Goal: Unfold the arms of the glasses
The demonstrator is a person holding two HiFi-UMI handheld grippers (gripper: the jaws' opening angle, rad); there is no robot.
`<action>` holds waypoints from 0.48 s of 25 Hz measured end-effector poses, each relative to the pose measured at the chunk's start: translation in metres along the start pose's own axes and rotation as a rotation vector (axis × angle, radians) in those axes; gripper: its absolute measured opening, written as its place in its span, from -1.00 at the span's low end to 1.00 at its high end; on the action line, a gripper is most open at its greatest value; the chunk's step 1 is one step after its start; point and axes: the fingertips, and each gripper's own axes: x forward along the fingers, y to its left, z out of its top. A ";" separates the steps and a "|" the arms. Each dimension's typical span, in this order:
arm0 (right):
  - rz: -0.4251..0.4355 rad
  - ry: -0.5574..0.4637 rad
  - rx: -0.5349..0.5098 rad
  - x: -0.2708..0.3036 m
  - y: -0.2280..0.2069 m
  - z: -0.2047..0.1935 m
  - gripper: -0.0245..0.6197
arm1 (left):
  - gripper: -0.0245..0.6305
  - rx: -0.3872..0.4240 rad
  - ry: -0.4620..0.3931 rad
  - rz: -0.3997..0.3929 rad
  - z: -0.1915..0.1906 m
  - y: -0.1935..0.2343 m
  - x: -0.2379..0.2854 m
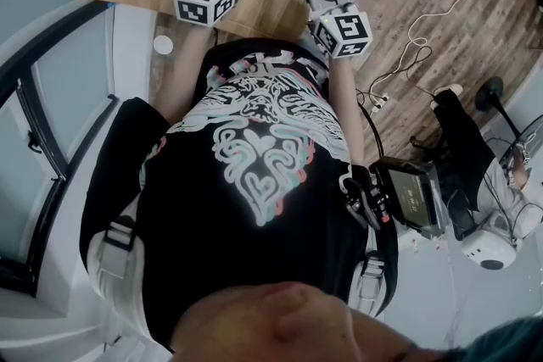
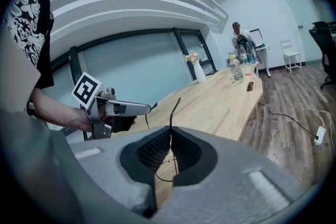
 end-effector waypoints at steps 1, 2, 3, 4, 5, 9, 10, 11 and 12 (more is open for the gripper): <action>-0.008 0.001 -0.004 0.000 0.000 0.000 -0.91 | -0.91 -0.001 0.000 0.005 0.000 0.001 0.000; -0.016 0.002 -0.006 0.000 -0.001 0.000 -0.91 | -0.91 -0.002 0.000 0.009 0.000 0.002 0.000; -0.022 0.003 -0.008 0.000 -0.001 -0.001 -0.91 | -0.91 -0.002 0.000 0.011 -0.001 0.003 0.000; -0.026 0.004 -0.009 0.000 -0.002 -0.001 -0.91 | -0.91 -0.003 0.001 0.011 -0.001 0.003 0.000; -0.029 0.005 -0.011 0.001 -0.002 -0.002 -0.91 | -0.91 -0.005 0.002 0.010 -0.002 0.003 0.000; -0.032 0.010 -0.011 0.001 -0.002 -0.003 -0.91 | -0.91 -0.017 0.002 0.007 -0.001 0.002 0.001; -0.032 0.009 -0.009 0.001 -0.002 -0.003 -0.91 | -0.91 -0.020 0.000 0.005 -0.001 0.002 0.001; -0.034 0.008 -0.007 0.001 -0.003 -0.003 -0.91 | -0.91 -0.023 -0.002 0.005 0.000 0.001 0.001; -0.035 0.006 -0.005 0.000 -0.003 -0.003 -0.91 | -0.91 -0.023 -0.003 0.004 0.001 0.001 0.001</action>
